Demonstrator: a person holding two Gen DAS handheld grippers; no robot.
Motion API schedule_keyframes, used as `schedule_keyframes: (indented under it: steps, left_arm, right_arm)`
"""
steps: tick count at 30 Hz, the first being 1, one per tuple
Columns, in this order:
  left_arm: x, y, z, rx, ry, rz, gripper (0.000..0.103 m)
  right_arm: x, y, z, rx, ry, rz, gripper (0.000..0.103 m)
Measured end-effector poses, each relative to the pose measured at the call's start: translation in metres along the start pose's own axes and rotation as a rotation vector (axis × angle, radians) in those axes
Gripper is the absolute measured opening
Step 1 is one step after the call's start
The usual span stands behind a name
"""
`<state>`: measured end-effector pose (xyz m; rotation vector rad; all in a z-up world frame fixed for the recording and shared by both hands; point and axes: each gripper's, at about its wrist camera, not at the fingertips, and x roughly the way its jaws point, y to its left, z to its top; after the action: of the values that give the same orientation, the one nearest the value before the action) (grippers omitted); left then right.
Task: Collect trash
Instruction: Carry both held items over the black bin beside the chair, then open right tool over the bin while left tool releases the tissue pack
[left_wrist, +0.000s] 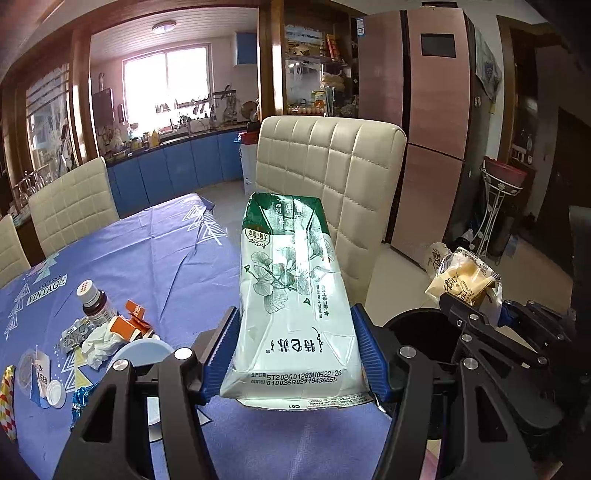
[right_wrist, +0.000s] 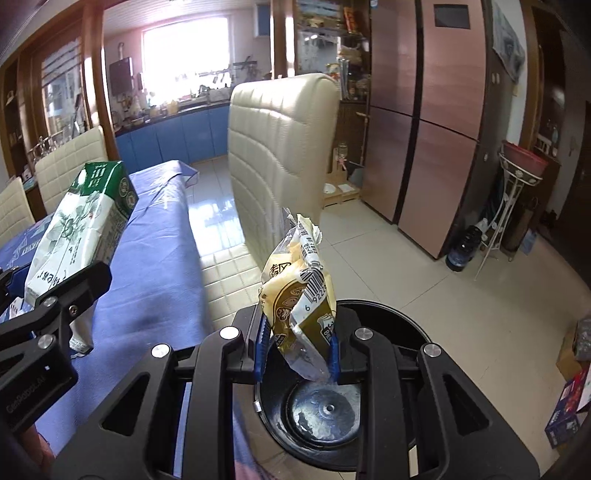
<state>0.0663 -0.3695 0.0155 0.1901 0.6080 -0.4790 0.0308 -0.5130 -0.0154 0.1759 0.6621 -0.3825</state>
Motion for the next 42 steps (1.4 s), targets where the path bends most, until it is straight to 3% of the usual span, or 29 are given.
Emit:
schedule_keyframes:
  steps: [7, 8, 9, 11, 17, 34, 35, 37, 42]
  left_arm:
    - [0.003, -0.016, 0.008, 0.011, -0.005, -0.028, 0.059]
    - [0.003, -0.018, 0.009, 0.012, -0.004, -0.031, 0.059]
    - [0.003, -0.02, 0.009, 0.014, -0.004, -0.034, 0.059]
    - [0.005, -0.027, 0.01, 0.022, -0.002, -0.039, 0.059]
    - [0.008, -0.045, 0.011, 0.035, 0.006, -0.067, 0.059]
    - [0.025, -0.105, 0.014, 0.07, 0.026, -0.199, 0.06]
    - [0.026, -0.107, 0.015, 0.062, 0.02, -0.199, 0.063]
    - [0.028, -0.109, 0.017, 0.054, 0.02, -0.206, 0.083]
    - [0.022, -0.107, 0.016, 0.059, -0.007, -0.186, 0.086]
  right_arm:
    - [0.008, -0.019, 0.005, 0.032, -0.007, -0.04, 0.031]
    - [0.009, -0.023, 0.005, 0.042, -0.01, -0.042, 0.041]
    - [0.009, -0.026, 0.006, 0.05, -0.018, -0.044, 0.07]
    - [0.003, -0.033, 0.004, 0.071, -0.084, -0.076, 0.095]
    - [0.001, -0.057, 0.001, 0.112, -0.107, -0.166, 0.1]
    - [-0.005, -0.113, -0.017, 0.184, -0.073, -0.237, 0.1]
    - [-0.006, -0.115, -0.018, 0.189, -0.073, -0.238, 0.1]
    - [-0.007, -0.119, -0.019, 0.206, -0.073, -0.239, 0.1]
    - [-0.008, -0.12, -0.023, 0.221, -0.067, -0.226, 0.1]
